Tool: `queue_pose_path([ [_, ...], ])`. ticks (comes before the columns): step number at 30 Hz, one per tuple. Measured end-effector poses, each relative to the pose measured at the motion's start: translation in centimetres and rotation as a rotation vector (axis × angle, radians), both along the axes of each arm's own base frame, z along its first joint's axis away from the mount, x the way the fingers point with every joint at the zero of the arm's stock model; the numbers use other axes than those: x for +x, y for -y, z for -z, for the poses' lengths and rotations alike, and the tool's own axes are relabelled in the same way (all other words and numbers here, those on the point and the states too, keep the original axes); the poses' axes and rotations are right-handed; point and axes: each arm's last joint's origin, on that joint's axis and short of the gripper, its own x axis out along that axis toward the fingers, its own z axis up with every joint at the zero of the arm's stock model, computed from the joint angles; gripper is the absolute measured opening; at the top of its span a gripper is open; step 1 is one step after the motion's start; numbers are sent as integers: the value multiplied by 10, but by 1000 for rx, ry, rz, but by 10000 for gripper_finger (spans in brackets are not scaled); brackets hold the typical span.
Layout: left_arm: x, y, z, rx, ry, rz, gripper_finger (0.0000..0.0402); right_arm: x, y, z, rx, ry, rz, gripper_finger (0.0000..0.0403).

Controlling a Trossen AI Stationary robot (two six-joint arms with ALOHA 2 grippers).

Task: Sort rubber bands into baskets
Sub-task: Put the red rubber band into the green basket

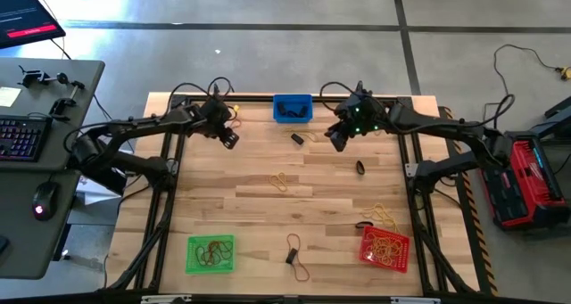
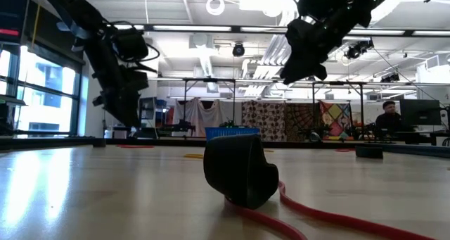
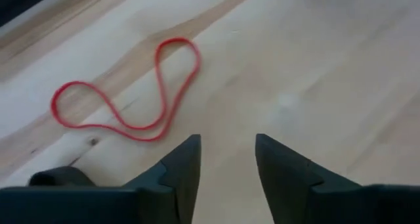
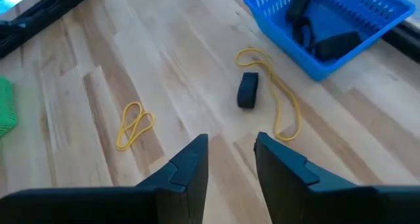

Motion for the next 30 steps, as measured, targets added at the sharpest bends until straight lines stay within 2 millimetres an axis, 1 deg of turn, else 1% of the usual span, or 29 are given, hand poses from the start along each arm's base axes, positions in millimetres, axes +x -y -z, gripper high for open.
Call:
queue_pose_path([
  [4,0,-12,5,-3,-36,0,153,-2,5,0,-1,1,14,114],
  [8,4,-26,7,-3,-65,44,159,-3,7,0,-1,1,20,114],
  [12,9,-39,18,-56,-98,83,159,-3,7,0,-7,1,16,114],
  [16,13,-49,30,-77,-175,69,159,-3,7,0,-2,0,30,114],
  [22,19,-59,38,-95,-247,93,158,-3,6,0,21,6,49,114],
  [24,20,-60,41,-103,-262,117,153,-3,6,0,23,6,51,114],
  [26,20,-59,44,-114,-272,141,140,-3,6,0,32,8,59,114],
  [28,20,-59,45,-117,-285,169,118,-3,6,0,34,9,62,114],
  [30,19,-59,46,-111,-293,196,86,-3,6,0,35,9,62,114],
])
